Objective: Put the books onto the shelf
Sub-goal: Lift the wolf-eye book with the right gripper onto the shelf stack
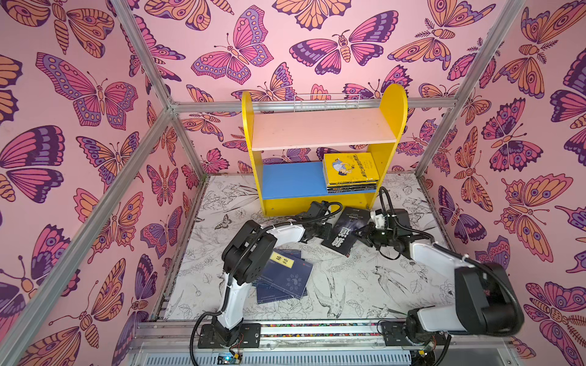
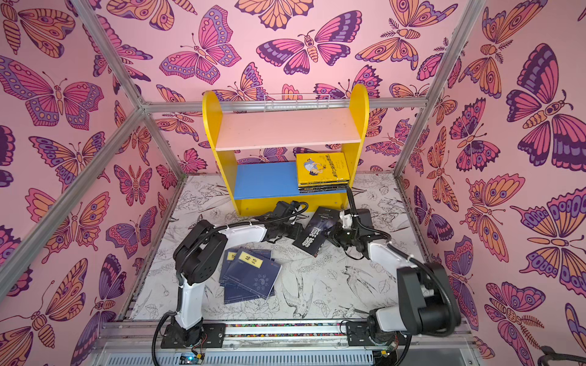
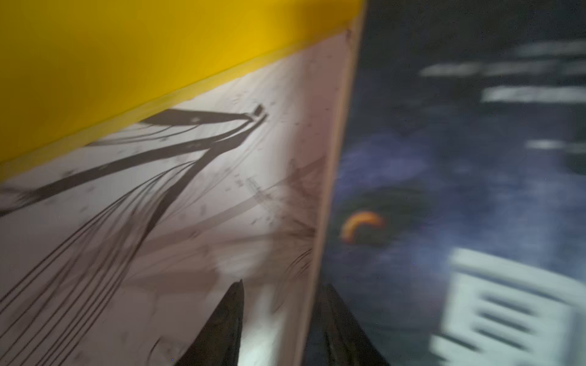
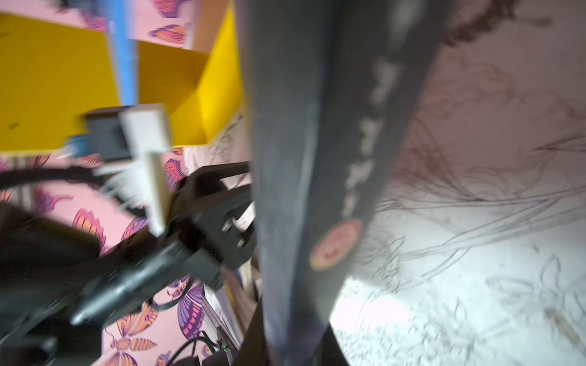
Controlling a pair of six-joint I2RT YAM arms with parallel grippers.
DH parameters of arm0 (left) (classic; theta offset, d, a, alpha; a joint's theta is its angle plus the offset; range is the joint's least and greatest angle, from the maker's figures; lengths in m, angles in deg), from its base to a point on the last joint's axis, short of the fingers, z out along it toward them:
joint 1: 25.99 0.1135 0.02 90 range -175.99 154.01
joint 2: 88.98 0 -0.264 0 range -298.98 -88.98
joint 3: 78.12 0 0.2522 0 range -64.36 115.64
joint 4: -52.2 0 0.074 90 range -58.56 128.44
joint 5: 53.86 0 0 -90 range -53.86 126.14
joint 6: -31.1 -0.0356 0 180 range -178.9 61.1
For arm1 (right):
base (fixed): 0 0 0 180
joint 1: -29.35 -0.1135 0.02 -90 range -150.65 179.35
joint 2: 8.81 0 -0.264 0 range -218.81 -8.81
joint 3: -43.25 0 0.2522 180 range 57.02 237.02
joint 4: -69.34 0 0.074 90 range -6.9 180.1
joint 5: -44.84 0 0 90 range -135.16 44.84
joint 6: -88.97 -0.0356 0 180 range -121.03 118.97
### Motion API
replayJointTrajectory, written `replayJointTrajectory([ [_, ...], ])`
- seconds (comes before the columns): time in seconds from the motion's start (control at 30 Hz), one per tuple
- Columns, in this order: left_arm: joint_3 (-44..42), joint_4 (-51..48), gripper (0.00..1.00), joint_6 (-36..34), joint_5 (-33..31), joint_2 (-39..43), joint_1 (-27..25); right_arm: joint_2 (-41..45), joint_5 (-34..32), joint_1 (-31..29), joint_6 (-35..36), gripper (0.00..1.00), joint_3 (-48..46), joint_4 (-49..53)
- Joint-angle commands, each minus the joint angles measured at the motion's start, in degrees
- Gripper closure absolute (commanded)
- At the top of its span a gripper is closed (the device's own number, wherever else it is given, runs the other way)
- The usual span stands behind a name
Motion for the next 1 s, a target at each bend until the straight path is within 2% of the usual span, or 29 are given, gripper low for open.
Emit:
replayJointTrajectory([
  [0.0,-3.49,-9.42,0.56,14.9,-14.24,5.98,2.97,8.48,5.64,-0.97,8.34,1.0,4.94,4.19],
  [0.07,-6.15,-10.54,0.56,19.19,-16.58,9.46,3.88,11.28,8.53,-1.54,8.98,1.0,6.95,5.34],
  [0.17,-8.94,-11.14,0.55,20.85,-19.02,13.74,4.19,13.35,10.63,-2.82,6.71,1.0,10.13,2.96],
  [0.27,-9.7,-12.73,0.54,20.55,-20.24,16.11,4.43,12.7,9.07,-3.53,-0.18,1.0,11.61,-7.89],
  [0.37,-10.75,-13.4,0.54,19.99,-21.06,17.17,4.39,8.28,6.85,-4.16,-6.38,1.0,14.45,-18.81],
  [0.6,-12.55,-15.58,0.53,21.53,-21.64,17.16,4.24,-2.47,-8.12,-7.96,-13.6,1.0,18.84,-32.01],
  [0.73,-14.56,-15.53,0.53,21.29,-23.51,18.52,3.69,-6.99,-14.25,-8.08,-20.22,1.0,19.22,-40.78],
  [0.97,-16.91,-16.44,0.53,20.68,-25.98,18.98,3.75,-10.65,-22.67,-8.11,-26.98,1.0,18.26,-46.27],
])
